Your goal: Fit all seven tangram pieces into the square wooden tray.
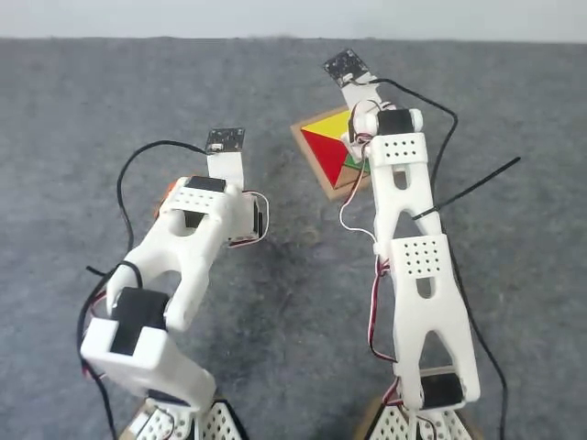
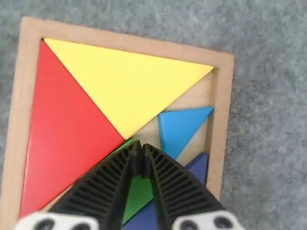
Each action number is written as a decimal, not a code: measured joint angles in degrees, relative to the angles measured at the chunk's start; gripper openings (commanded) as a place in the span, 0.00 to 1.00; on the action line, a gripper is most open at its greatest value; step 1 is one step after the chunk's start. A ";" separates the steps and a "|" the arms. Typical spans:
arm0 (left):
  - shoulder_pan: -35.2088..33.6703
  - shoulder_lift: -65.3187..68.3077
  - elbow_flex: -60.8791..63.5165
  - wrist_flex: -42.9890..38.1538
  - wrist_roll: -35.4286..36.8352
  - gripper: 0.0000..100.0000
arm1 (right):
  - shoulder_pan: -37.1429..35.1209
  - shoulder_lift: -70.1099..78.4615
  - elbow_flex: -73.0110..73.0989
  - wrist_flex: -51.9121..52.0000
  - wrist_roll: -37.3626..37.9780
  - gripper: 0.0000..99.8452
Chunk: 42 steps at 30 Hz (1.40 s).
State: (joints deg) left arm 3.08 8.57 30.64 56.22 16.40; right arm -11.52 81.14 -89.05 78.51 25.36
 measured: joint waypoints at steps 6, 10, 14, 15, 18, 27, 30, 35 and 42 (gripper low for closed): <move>0.00 0.00 0.00 0.00 0.00 0.12 | 2.02 0.88 1.32 -1.49 0.00 0.01; 0.00 0.00 0.00 0.00 0.00 0.12 | 1.41 0.18 1.41 3.08 4.92 0.01; 0.00 0.00 0.00 0.00 0.00 0.12 | -0.97 -0.18 1.32 9.76 10.46 0.01; 0.00 0.00 0.00 0.00 0.00 0.12 | -1.14 -0.18 1.32 10.55 10.73 0.01; 0.00 0.00 0.00 0.00 0.00 0.12 | -1.41 -0.26 1.32 11.43 10.90 0.01; 0.00 0.00 0.00 0.00 0.00 0.12 | -2.99 -1.14 0.97 17.85 16.44 0.01; 0.00 0.00 0.00 0.00 0.00 0.12 | -4.31 -1.23 0.26 20.66 18.37 0.01; 0.00 0.00 0.00 0.00 0.00 0.12 | -5.89 -1.58 0.26 21.71 19.69 0.01; -1.93 -3.96 0.00 0.00 -1.05 0.12 | -9.85 -2.90 1.76 21.98 19.69 0.01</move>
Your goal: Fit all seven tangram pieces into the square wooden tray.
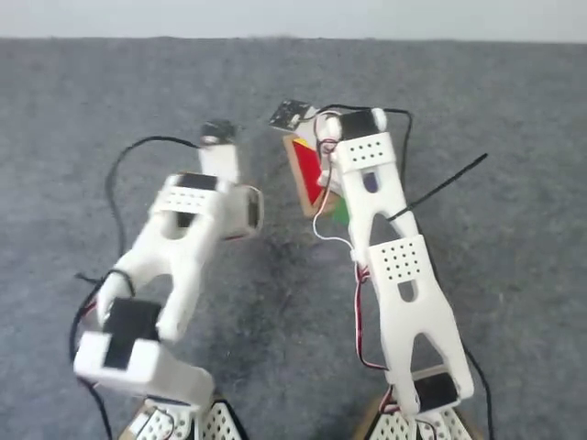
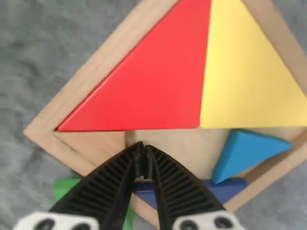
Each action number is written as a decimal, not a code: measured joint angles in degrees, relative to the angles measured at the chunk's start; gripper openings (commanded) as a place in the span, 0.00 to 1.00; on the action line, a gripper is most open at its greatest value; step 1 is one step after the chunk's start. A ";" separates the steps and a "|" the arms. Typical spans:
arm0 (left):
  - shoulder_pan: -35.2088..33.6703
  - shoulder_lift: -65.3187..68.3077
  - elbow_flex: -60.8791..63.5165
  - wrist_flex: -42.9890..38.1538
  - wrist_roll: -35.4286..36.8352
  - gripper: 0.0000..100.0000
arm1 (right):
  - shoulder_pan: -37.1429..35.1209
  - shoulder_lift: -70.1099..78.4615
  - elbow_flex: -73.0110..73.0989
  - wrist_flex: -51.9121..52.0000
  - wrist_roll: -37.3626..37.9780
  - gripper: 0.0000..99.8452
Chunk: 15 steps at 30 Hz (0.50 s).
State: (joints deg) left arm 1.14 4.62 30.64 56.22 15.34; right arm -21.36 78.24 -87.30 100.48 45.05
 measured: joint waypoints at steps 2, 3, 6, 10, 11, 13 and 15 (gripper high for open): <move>-2.81 -2.90 0.00 0.00 0.18 0.12 | -1.76 -1.49 2.64 0.00 -0.09 0.01; -4.13 -4.48 0.00 0.00 0.26 0.12 | -2.73 -2.46 4.40 0.00 -0.09 0.01; -7.03 -8.62 0.09 0.00 0.26 0.12 | -6.24 -6.07 11.16 0.00 -0.88 0.01; -12.40 -9.85 0.09 -0.53 0.00 0.12 | -10.90 -10.64 19.52 0.00 -4.66 0.01; -13.98 -9.85 0.09 -0.53 0.00 0.12 | -11.96 -11.34 20.84 0.00 -5.71 0.01; -17.14 -10.02 0.09 -0.53 0.00 0.12 | -14.15 -12.57 22.77 0.00 -7.56 0.01; -20.13 -10.11 0.09 -0.53 0.00 0.12 | -16.35 -13.19 23.82 0.00 -8.88 0.01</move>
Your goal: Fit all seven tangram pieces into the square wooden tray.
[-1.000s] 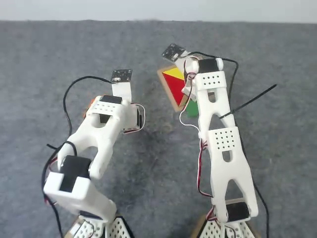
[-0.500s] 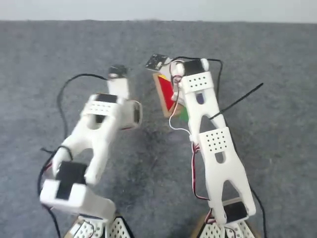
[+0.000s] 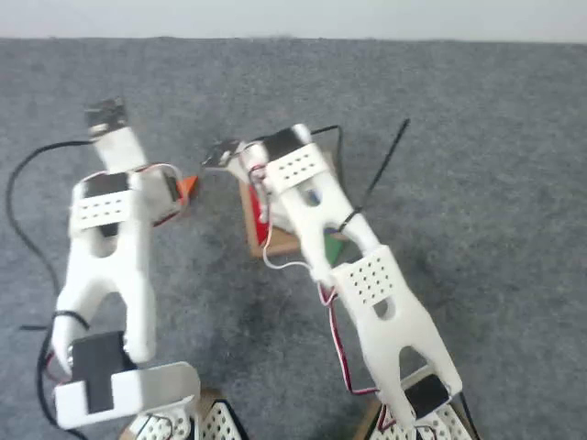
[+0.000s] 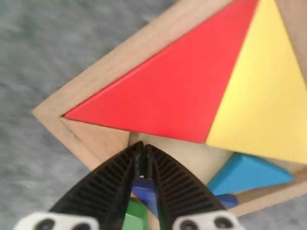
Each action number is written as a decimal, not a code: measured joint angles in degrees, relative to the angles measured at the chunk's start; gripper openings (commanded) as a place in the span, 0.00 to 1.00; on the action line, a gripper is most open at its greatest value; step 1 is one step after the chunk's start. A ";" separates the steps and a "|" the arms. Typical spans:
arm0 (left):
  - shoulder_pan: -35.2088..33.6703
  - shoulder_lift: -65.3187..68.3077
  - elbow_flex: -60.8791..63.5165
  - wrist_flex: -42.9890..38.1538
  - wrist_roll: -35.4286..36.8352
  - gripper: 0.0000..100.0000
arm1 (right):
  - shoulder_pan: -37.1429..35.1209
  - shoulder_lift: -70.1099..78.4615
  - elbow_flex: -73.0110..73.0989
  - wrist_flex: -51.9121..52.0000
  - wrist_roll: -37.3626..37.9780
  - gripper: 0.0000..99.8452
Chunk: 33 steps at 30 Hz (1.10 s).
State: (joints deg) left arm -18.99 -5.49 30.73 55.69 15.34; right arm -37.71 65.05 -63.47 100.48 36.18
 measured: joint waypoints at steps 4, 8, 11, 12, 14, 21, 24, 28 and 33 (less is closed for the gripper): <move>-3.34 -0.09 0.18 0.00 -1.32 0.12 | -2.73 -0.62 0.88 0.00 -0.44 0.01; -4.04 -0.09 2.46 0.00 -1.32 0.12 | -1.05 -0.88 -2.37 0.18 0.44 0.11; -4.04 -0.09 2.55 -0.79 -1.58 0.12 | 2.20 -2.11 -3.69 0.18 0.53 0.17; -4.04 -0.09 2.81 -1.23 -1.32 0.12 | 3.16 -3.08 -3.87 0.18 0.53 0.17; -3.25 -0.09 3.69 -1.58 -1.58 0.12 | 4.57 -5.36 -3.87 0.18 0.70 0.17; -2.20 -0.09 4.13 -1.67 -2.02 0.12 | 6.95 -7.47 -3.87 0.09 1.58 0.27; -2.11 -0.09 4.13 -1.67 -2.02 0.12 | 7.12 -3.69 -3.96 -0.35 3.87 0.27; -2.11 -0.09 4.13 -1.67 -2.02 0.12 | 6.77 0.09 -5.71 -0.35 7.56 0.27; -2.11 -0.09 5.45 -3.25 -2.02 0.12 | 6.77 2.55 -7.74 -0.26 10.11 0.27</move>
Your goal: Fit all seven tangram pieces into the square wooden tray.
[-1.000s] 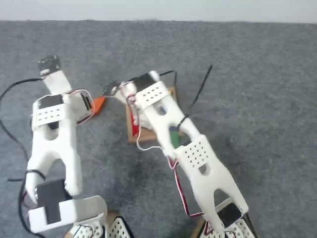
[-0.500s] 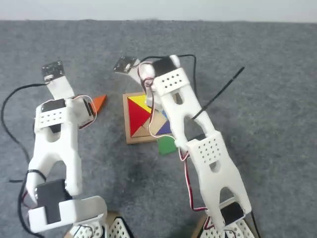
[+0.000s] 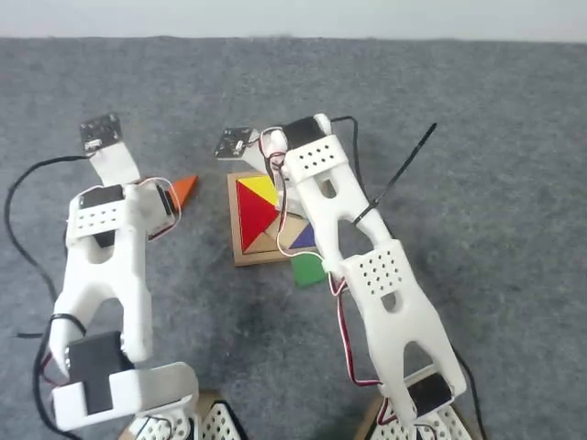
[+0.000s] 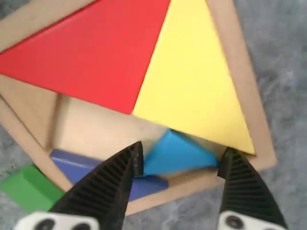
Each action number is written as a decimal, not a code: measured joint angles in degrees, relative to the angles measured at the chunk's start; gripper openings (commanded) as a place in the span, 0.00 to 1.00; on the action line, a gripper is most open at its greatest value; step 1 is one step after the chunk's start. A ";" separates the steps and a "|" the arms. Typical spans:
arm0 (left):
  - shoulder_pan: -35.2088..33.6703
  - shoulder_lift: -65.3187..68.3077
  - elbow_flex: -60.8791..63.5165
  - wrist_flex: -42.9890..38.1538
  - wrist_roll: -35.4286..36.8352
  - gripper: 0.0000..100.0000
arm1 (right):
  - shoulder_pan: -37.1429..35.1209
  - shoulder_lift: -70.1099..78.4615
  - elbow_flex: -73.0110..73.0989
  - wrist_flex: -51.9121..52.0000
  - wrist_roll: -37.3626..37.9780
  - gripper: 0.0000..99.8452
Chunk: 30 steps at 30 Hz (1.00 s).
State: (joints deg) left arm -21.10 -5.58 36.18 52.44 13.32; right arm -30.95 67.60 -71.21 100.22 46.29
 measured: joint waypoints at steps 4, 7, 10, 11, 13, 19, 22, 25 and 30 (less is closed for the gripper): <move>0.00 0.00 0.18 -0.62 0.00 0.12 | -0.09 1.67 -0.79 0.35 0.09 0.27; 0.00 0.00 0.18 -0.62 0.00 0.12 | -0.09 2.20 -1.58 0.35 0.09 0.25; 0.00 0.00 0.18 -0.62 0.00 0.12 | -0.09 2.20 -1.58 0.44 0.09 0.17; 0.00 0.00 0.18 -0.62 0.00 0.12 | -0.09 2.20 -1.76 0.44 0.18 0.15; 0.00 0.00 0.18 -0.62 0.00 0.12 | 0.18 2.29 -2.46 0.44 0.09 0.11; 0.00 0.00 0.18 -0.62 -0.18 0.12 | 0.18 2.20 -2.55 0.44 0.00 0.03; 0.00 0.00 0.18 -0.62 -0.53 0.12 | -0.26 2.20 -2.55 0.44 0.00 0.01; 0.00 0.00 0.18 -0.62 -0.79 0.12 | -0.26 2.20 -2.55 0.44 0.00 0.01; 0.00 0.00 0.18 -0.62 -0.79 0.12 | -0.26 2.29 -2.55 0.44 -0.09 0.01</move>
State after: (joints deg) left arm -21.10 -5.58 36.35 51.82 12.53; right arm -31.21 69.89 -73.76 100.66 46.20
